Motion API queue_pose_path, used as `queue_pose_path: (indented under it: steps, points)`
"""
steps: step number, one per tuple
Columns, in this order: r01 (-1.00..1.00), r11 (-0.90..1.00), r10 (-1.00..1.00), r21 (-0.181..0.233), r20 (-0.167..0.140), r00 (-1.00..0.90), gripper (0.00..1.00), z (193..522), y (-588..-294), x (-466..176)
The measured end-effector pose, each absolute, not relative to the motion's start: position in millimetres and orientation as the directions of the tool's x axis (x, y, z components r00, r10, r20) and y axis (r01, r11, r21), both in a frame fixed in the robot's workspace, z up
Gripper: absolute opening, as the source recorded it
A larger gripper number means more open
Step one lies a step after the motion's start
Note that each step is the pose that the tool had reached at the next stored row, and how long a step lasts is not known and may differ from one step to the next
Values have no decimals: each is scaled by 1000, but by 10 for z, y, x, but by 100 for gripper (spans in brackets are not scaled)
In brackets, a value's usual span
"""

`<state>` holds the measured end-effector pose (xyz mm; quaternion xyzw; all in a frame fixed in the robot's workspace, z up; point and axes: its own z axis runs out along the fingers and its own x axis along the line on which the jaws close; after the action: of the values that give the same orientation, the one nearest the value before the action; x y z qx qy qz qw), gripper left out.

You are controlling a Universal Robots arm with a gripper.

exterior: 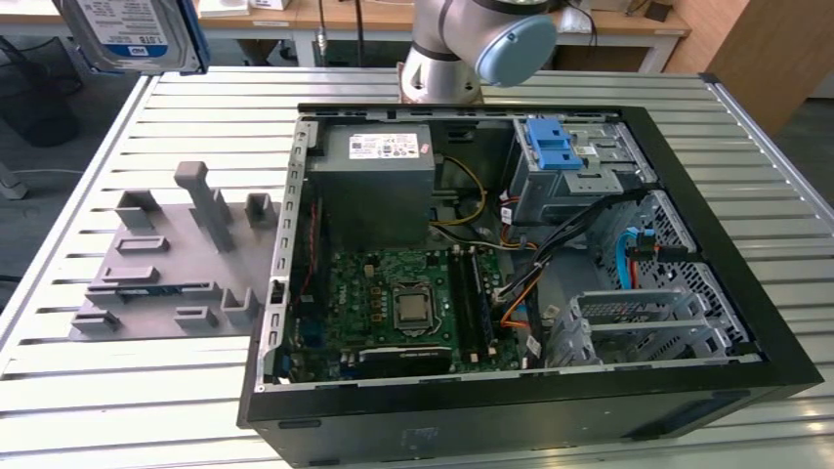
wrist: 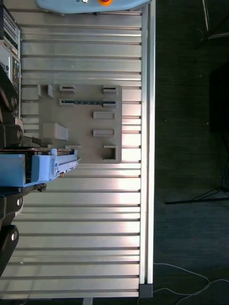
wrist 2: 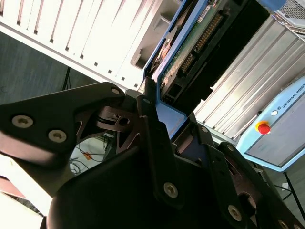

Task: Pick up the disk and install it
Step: 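Pick up the disk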

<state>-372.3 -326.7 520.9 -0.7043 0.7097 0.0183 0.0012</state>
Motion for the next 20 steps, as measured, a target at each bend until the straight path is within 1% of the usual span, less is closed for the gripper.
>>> queue_pose_path:
  steps: [12, 20]
  points:
    - [-1000, 7, -1000, 24, -27, -8, 36, 5208, -3271, -3643]
    - [-1000, 7, -1000, 24, -27, -8, 36, 5199, -3447, -3636]
